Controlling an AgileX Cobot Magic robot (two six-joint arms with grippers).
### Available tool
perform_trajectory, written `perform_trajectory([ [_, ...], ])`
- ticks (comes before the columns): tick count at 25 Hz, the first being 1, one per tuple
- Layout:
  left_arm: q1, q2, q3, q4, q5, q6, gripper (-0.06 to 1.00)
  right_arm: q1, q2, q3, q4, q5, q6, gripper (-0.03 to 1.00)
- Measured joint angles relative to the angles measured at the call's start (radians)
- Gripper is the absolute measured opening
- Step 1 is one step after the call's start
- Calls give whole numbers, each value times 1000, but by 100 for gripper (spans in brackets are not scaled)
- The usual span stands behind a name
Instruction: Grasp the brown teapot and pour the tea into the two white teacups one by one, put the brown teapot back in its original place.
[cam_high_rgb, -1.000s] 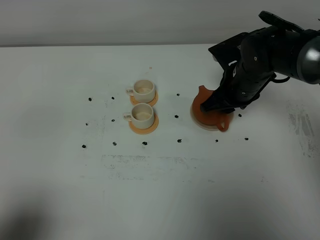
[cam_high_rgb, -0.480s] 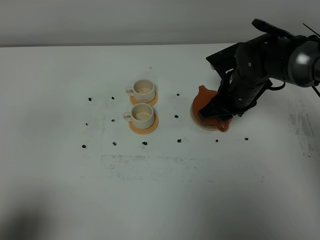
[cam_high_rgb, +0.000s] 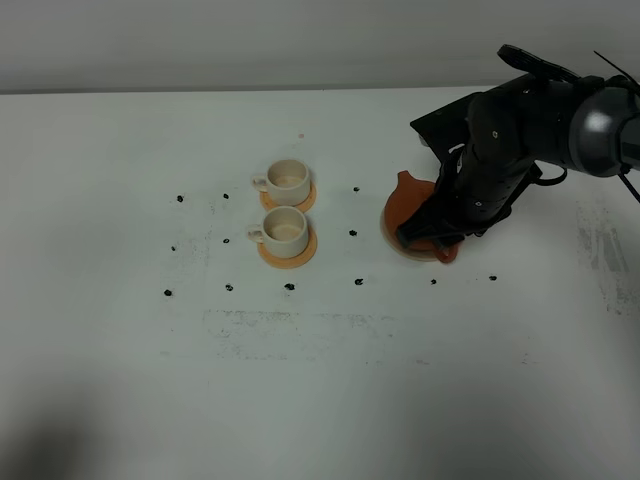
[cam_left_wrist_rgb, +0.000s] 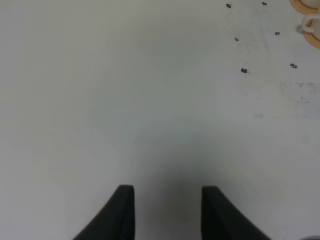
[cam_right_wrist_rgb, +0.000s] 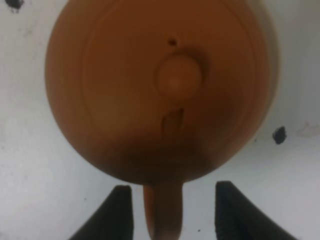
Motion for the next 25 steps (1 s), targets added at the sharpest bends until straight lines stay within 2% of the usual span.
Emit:
perform_trajectory([
  [8, 0, 0, 0, 0, 0, 0, 35, 0, 0, 0, 1, -11, -7, 37],
  [10, 0, 0, 0, 0, 0, 0, 35, 0, 0, 0, 3, -11, -10, 32],
  [14, 0, 0, 0, 0, 0, 0, 35, 0, 0, 0, 6, -10, -38, 13],
  [25, 0, 0, 0, 0, 0, 0, 35, -1, 0, 0, 5, -10, -75, 12],
])
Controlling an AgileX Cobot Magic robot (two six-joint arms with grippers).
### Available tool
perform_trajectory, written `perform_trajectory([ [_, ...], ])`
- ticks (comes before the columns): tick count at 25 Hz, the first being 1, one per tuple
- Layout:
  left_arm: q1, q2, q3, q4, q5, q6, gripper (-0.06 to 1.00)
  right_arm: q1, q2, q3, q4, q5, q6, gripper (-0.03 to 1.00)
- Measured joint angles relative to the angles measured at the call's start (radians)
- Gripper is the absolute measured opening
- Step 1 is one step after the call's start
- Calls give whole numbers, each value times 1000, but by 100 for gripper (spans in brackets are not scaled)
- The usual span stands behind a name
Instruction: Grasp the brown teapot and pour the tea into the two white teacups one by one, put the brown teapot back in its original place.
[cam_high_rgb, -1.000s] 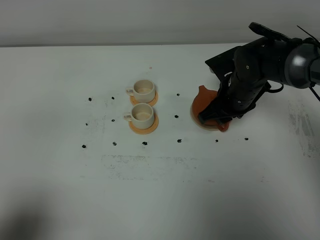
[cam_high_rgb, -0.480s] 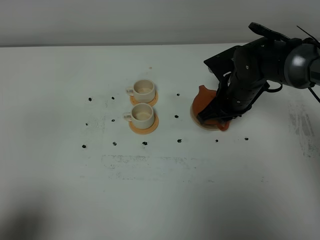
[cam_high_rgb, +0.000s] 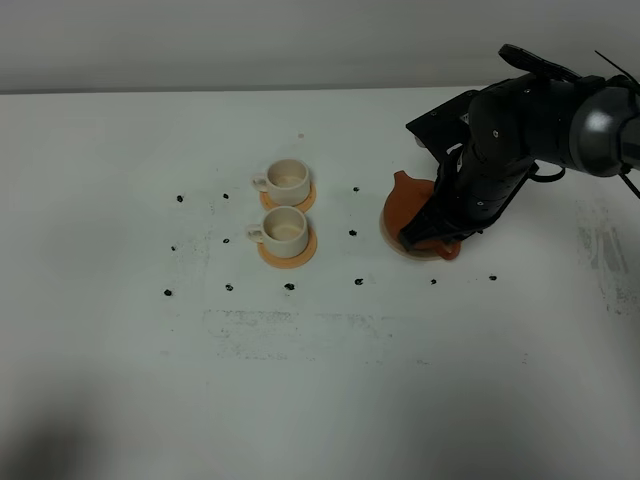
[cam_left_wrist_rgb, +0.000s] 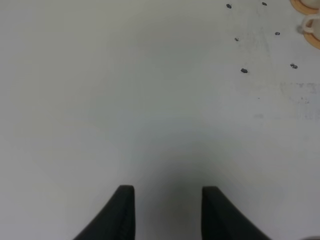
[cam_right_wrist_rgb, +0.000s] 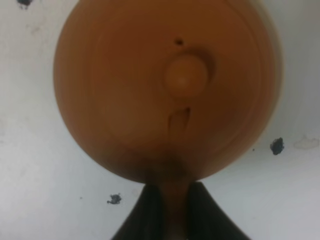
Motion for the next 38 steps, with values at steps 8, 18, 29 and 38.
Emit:
perform_trajectory([
  [8, 0, 0, 0, 0, 0, 0, 35, 0, -12, 0, -2, -4, -4, 12],
  [18, 0, 0, 0, 0, 0, 0, 35, 0, -31, 1, -24, -22, -13, 12],
  [29, 0, 0, 0, 0, 0, 0, 35, 71, -126, 1, -68, -57, -25, 12],
  [38, 0, 0, 0, 0, 0, 0, 35, 215, -130, 1, -176, -58, -60, 12],
])
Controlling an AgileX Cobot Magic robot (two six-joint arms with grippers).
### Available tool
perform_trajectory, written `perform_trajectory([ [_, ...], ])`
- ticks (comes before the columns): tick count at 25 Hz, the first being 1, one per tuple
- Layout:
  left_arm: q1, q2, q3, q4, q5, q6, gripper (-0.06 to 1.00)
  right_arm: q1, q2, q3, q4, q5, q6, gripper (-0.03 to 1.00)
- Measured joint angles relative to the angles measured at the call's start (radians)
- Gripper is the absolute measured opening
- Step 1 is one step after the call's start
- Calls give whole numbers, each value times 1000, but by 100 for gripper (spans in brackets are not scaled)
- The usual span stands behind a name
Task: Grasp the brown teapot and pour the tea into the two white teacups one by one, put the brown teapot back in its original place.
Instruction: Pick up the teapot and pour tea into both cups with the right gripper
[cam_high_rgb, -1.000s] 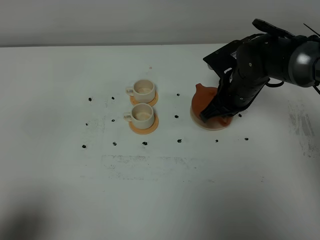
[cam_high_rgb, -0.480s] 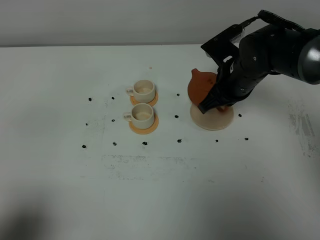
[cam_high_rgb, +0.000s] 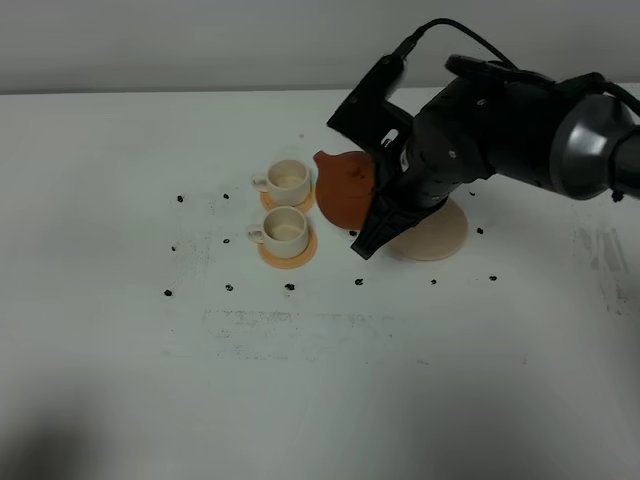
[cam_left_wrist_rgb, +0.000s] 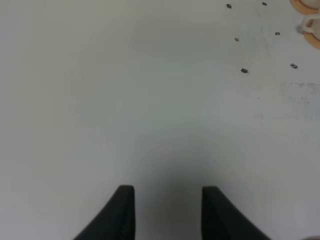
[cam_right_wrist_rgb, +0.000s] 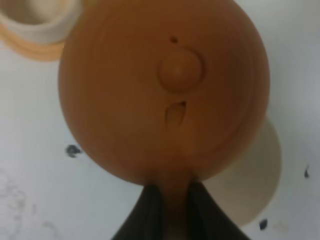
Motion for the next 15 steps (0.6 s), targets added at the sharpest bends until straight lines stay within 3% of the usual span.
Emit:
perform_trajectory([
  [6, 0, 0, 0, 0, 0, 0, 35, 29, 2, 0, -13, 0, -62, 12],
  [15, 0, 0, 0, 0, 0, 0, 35, 43, 55, 0, -156, -4, -75, 12],
])
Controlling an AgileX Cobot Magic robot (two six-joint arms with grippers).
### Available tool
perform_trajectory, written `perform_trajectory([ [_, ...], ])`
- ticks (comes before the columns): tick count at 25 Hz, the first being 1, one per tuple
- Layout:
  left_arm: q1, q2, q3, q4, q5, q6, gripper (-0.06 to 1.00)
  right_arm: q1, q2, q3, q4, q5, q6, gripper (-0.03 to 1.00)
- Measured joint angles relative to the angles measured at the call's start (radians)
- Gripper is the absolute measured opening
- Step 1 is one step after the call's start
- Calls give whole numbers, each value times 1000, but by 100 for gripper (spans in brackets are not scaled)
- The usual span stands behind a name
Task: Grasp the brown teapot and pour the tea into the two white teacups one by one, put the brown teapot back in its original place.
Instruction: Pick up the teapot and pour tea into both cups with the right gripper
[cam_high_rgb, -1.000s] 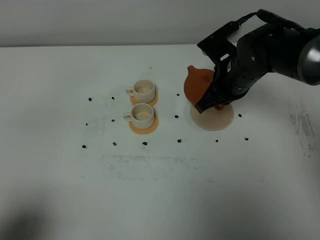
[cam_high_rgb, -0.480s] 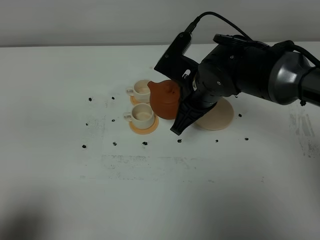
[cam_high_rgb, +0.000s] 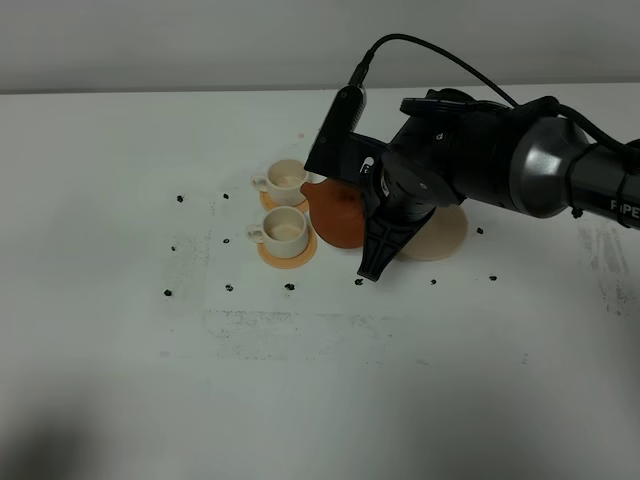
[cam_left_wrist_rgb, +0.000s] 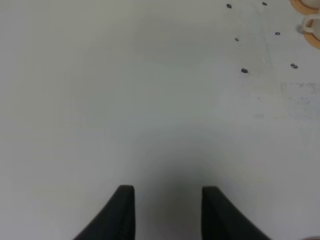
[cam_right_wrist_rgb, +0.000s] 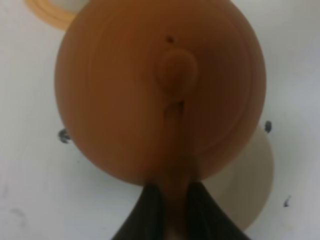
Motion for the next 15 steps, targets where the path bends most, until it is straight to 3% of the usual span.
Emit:
perform_trajectory([
  [15, 0, 0, 0, 0, 0, 0, 35, 41, 42, 0, -152, -33, -4, 12],
])
